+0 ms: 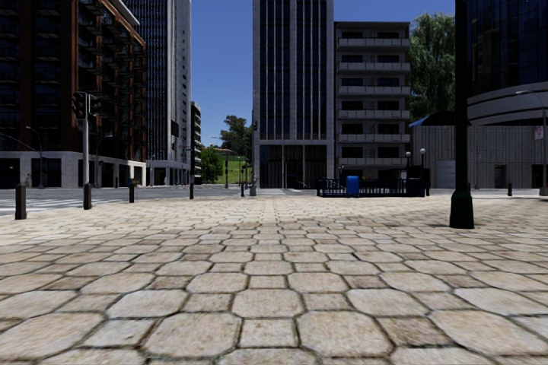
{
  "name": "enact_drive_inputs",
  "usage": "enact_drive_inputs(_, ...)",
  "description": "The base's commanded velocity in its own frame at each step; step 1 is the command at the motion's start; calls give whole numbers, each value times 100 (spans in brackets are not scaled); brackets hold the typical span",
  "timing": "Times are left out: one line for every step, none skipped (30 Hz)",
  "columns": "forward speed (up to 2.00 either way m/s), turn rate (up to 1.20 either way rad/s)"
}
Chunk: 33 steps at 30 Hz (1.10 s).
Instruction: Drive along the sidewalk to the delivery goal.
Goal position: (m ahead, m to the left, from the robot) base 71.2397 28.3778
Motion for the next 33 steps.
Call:
enact_drive_inputs(200, 0)
enact_drive_inputs(200, 0)
enact_drive_inputs(200, 0)
enact_drive_inputs(200, 0)
enact_drive_inputs(200, 0)
enact_drive_inputs(200, 0)
enact_drive_inputs(200, 0)
enact_drive_inputs(200, 0)
enact_drive_inputs(200, 0)
enact_drive_inputs(200, 0)
enact_drive_inputs(200, 0)
enact_drive_inputs(200, 0)
enact_drive_inputs(200, 0)
enact_drive_inputs(200, 0)
enact_drive_inputs(200, 0)
enact_drive_inputs(200, 0)
enact_drive_inputs(200, 0)
enact_drive_inputs(200, 0)
enact_drive_inputs(200, 0)
enact_drive_inputs(200, 0)
enact_drive_inputs(200, 0)
enact_drive_inputs(200, 0)
enact_drive_inputs(200, 0)
enact_drive_inputs(200, 0)
enact_drive_inputs(200, 0)
enact_drive_inputs(200, 0)
enact_drive_inputs(200, 0)
enact_drive_inputs(200, 0)
enact_drive_inputs(200, 0)
enact_drive_inputs(200, 0)
enact_drive_inputs(200, 0)
enact_drive_inputs(200, 0)
enact_drive_inputs(200, 0)
